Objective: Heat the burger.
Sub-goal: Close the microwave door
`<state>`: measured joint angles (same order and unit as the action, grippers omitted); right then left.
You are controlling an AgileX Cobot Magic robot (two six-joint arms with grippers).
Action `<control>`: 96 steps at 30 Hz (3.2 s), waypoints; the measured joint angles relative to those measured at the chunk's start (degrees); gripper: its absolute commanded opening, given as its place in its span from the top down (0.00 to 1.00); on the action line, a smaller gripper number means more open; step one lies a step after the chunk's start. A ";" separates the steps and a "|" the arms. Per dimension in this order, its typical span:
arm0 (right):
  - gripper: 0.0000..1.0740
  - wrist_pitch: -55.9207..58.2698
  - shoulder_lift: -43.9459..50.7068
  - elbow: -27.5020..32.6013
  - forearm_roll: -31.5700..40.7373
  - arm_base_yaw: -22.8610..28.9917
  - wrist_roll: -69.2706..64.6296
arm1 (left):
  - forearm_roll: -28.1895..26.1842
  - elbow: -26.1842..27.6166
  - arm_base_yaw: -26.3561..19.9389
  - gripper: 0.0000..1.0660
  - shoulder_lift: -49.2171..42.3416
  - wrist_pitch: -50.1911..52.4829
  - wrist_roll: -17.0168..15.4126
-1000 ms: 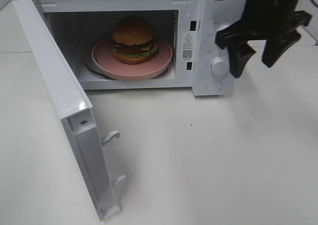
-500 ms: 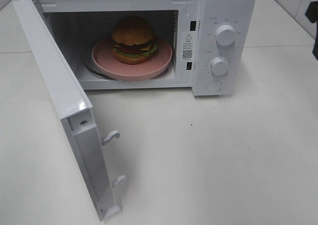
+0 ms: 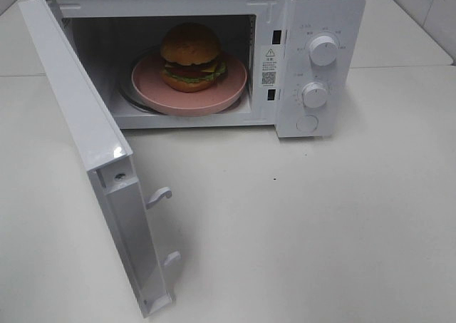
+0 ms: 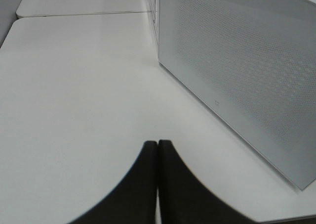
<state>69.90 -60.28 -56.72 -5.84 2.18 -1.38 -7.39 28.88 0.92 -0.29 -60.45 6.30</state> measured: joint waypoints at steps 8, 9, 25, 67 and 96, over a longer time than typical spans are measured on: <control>0.38 -0.40 16.73 12.15 0.69 0.00 0.00 | 0.00 0.00 0.00 1.00 0.00 0.00 0.00; 0.38 -1.26 21.03 15.30 0.74 0.00 -0.11 | 0.00 0.00 0.00 1.00 0.00 0.00 0.00; 0.38 -8.02 47.44 25.90 0.92 0.00 -0.92 | 0.00 0.00 0.00 1.00 0.00 0.00 0.00; 0.38 -11.57 60.56 27.96 5.84 0.00 4.30 | -10.03 0.80 0.00 1.00 26.41 24.75 13.69; 0.38 -11.63 60.56 27.96 5.84 0.00 4.30 | -37.70 1.15 5.04 1.00 69.16 50.31 46.64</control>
<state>58.27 0.29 -28.76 0.00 2.18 2.92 -45.09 30.02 5.96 68.87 -10.14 52.94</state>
